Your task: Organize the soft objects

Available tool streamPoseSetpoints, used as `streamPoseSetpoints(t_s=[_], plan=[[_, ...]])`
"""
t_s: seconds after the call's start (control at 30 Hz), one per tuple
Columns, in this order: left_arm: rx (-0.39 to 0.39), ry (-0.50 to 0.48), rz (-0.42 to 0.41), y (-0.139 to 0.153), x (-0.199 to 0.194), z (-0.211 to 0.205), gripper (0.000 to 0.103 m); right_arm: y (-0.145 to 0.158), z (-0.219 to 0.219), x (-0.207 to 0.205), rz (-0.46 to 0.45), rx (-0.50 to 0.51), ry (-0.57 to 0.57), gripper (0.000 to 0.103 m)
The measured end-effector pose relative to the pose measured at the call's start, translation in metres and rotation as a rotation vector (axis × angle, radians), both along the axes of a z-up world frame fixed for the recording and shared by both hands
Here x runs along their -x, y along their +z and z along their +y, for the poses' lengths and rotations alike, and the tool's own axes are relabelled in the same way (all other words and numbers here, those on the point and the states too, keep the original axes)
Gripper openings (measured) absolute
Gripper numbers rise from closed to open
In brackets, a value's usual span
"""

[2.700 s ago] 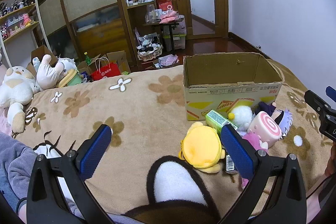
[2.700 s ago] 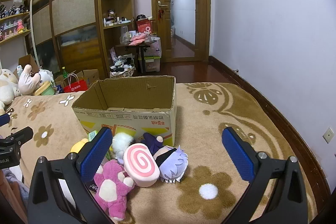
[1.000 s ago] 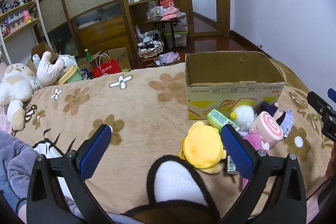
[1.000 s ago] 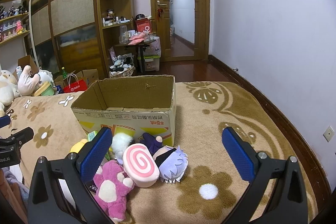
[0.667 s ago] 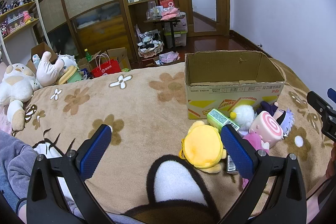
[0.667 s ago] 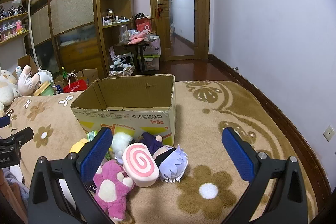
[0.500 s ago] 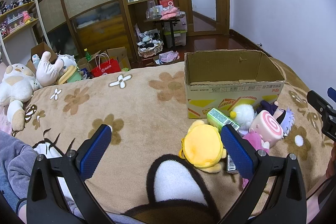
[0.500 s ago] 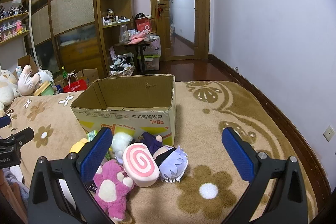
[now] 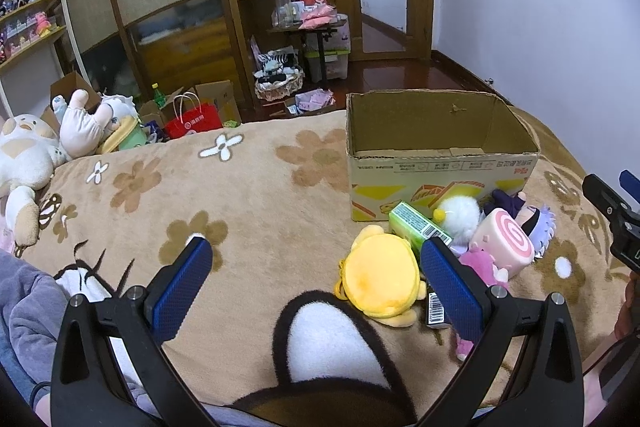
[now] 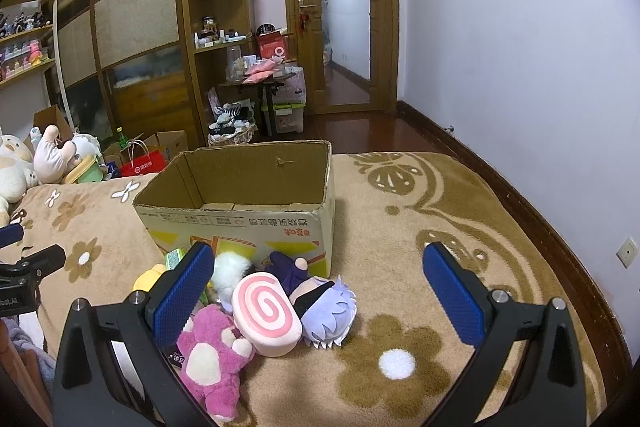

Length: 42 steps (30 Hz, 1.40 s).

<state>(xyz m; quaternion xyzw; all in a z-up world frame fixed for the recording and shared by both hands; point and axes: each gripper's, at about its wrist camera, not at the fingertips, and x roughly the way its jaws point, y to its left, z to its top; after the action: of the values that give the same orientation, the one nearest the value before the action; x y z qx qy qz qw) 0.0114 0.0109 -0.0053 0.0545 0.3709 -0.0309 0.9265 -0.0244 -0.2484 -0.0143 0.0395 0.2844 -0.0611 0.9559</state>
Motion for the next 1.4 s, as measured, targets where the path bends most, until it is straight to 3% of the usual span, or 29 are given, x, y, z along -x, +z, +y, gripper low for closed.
streamPoseSetpoints(t_s=[0.37,0.63,0.9,1.27,1.4], plan=[[0.023,0.023,0.066,-0.002,-0.036,0.003,0.103,-0.003,-0.021,-0.016,0.052,-0.089,-0.032,0.103],[0.032,0.036,0.180,-0.026,-0.060,-0.005,0.103,-0.025,-0.031,-0.046,0.120,-0.138,-0.034,0.103],[0.057,-0.012,0.300,-0.054,-0.075,-0.017,0.102,-0.051,-0.032,-0.073,0.202,-0.126,-0.038,0.103],[0.008,-0.071,0.410,-0.089,-0.090,-0.039,0.102,-0.084,-0.020,-0.101,0.306,-0.083,0.010,0.103],[-0.002,-0.057,0.434,-0.102,-0.090,-0.038,0.102,-0.096,-0.016,-0.107,0.350,-0.103,0.032,0.088]])
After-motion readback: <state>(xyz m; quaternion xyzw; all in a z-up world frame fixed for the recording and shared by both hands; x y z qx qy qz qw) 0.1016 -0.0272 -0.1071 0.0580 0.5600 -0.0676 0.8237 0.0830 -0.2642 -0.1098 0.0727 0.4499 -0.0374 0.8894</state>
